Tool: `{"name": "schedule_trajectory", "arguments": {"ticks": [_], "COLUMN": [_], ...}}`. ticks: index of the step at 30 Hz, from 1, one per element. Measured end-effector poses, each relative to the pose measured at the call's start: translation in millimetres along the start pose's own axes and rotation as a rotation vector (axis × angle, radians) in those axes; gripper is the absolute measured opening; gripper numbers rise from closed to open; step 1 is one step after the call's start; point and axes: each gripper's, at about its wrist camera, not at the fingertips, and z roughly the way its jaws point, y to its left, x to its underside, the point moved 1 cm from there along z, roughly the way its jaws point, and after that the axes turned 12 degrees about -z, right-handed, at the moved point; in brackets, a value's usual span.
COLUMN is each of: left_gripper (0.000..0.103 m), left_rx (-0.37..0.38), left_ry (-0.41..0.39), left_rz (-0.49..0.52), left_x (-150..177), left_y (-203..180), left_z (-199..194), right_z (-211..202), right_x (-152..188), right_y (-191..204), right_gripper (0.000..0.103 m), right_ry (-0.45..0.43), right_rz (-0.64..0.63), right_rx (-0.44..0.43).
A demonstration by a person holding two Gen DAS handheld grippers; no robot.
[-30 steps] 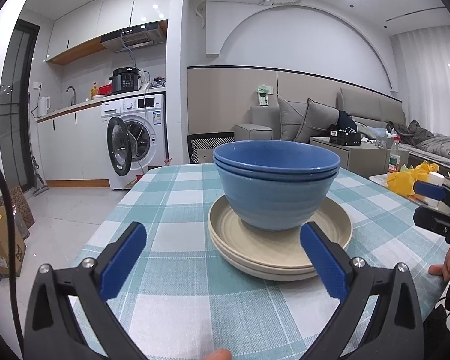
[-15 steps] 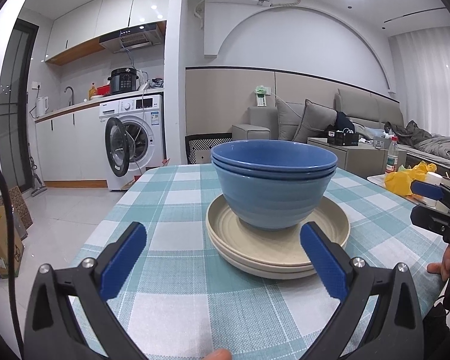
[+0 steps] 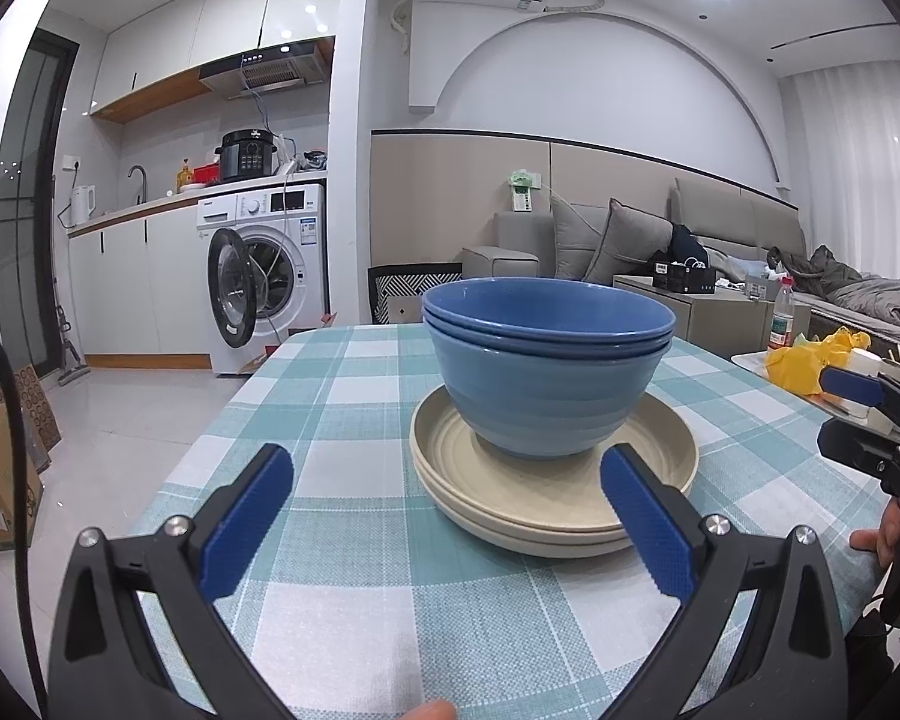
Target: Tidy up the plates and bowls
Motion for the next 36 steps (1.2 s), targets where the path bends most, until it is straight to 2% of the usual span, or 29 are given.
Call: {"name": "schedule_trajectory", "arguments": {"ticks": [13,36], "left_gripper": [0.103,0.103], "left_rx": [-0.029,-0.035], "left_ry": [-0.001,-0.003], "left_rz": [-0.012,-0.001], "left_x": [0.4,1.9], "left_y": [3.5,2.8], "left_z": [4.6,4.1], "right_z": [-0.6,-1.2], "right_x": [1.8,2.2], "right_y": [-2.2,-1.1], "right_gripper": [0.103,0.103], "right_ry": [-0.001,0.003], "right_rz": [0.012,0.01], "right_rx": [-0.003,-0.008]}}
